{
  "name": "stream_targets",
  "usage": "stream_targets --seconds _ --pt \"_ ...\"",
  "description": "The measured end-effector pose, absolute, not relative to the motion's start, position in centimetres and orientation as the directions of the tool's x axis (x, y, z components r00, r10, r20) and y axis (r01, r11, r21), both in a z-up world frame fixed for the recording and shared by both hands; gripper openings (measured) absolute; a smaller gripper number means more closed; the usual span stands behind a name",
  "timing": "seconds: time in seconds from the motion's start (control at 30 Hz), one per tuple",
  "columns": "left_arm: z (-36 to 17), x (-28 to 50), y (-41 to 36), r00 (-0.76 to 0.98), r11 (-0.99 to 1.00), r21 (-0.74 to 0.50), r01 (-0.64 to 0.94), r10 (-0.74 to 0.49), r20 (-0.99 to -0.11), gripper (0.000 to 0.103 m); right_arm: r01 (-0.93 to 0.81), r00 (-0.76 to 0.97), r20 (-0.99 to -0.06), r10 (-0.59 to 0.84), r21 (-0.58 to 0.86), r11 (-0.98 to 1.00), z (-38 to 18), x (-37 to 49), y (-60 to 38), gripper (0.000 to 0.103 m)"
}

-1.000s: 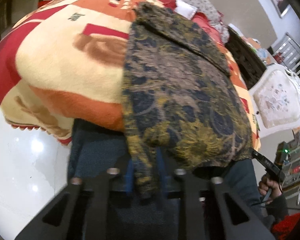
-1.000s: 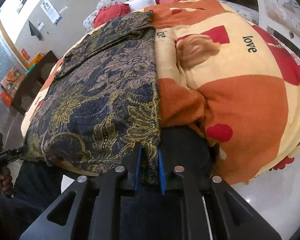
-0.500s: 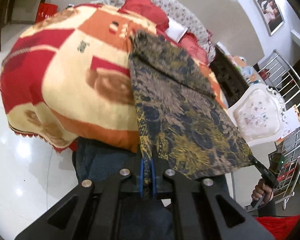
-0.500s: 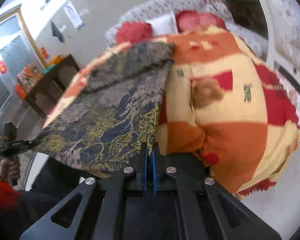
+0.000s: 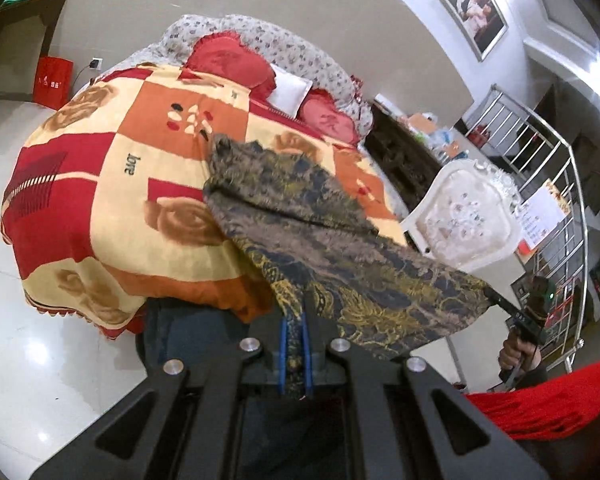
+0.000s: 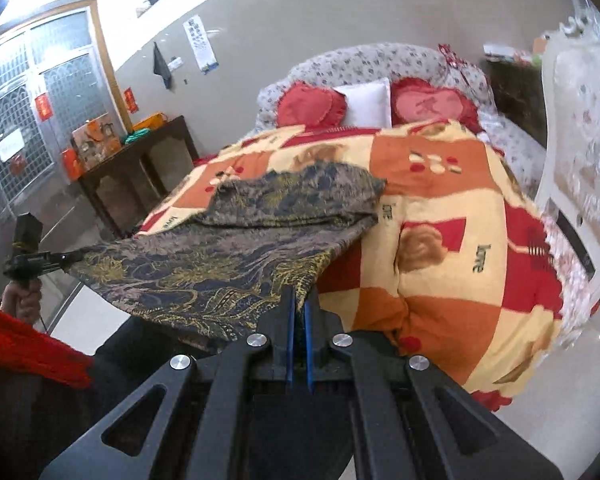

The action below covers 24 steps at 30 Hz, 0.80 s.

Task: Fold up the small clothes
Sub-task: 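Lift the shirt hem with both grippers and fold it toward the collar, then lower the folded hem onto the shirt body with both grippers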

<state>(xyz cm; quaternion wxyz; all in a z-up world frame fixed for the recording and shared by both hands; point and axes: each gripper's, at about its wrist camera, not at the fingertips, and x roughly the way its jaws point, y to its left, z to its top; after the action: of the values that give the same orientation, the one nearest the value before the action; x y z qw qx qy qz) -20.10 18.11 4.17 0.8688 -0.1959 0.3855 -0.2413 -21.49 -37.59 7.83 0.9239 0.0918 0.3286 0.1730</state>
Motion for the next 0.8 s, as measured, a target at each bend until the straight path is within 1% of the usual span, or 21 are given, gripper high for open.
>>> stream_targets --seconds 0.1,0.27,0.33,0.47,0.53,0.7,0.8 --pt "4.1 -18.6 18.5 0.605 0.795 -0.557 0.238 -0.571 -0.555 0.005 -0.271 0.737 -0.560 0.379 0.268 0.924 8.8 -20.9 -37.4 0.005" --pt "1.7 -13.5 18.3 0.621 0.793 -0.596 0.131 -0.534 -0.574 0.006 -0.223 0.740 -0.568 0.359 0.297 0.929 7.2 -16.2 -38.1 0.005" --pt "0.8 -10.8 17.9 0.640 0.802 -0.588 0.107 -0.508 -0.577 0.006 -0.173 0.733 -0.596 0.329 0.305 0.937 5.9 -13.5 -38.2 0.005" --pt "-0.7 -3.9 16.5 0.676 0.822 -0.565 0.065 -0.453 -0.581 0.005 -0.123 0.734 -0.612 0.294 0.306 0.944 3.9 -7.8 -38.4 0.005" --pt "-1.5 -1.0 16.1 0.675 0.822 -0.568 0.051 -0.447 -0.586 0.005 -0.092 0.741 -0.614 0.272 0.308 0.947 3.1 -4.7 -38.8 0.005" --pt "-2.2 6.8 14.1 0.688 0.862 -0.506 0.036 -0.389 -0.613 0.005 -0.032 0.751 -0.623 0.218 0.295 0.955 1.1 2.6 -39.6 0.005" --pt "-2.1 10.5 13.6 0.700 0.871 -0.490 0.022 -0.364 -0.615 0.006 -0.016 0.753 -0.627 0.200 0.285 0.958 0.2 6.4 -39.5 0.005"
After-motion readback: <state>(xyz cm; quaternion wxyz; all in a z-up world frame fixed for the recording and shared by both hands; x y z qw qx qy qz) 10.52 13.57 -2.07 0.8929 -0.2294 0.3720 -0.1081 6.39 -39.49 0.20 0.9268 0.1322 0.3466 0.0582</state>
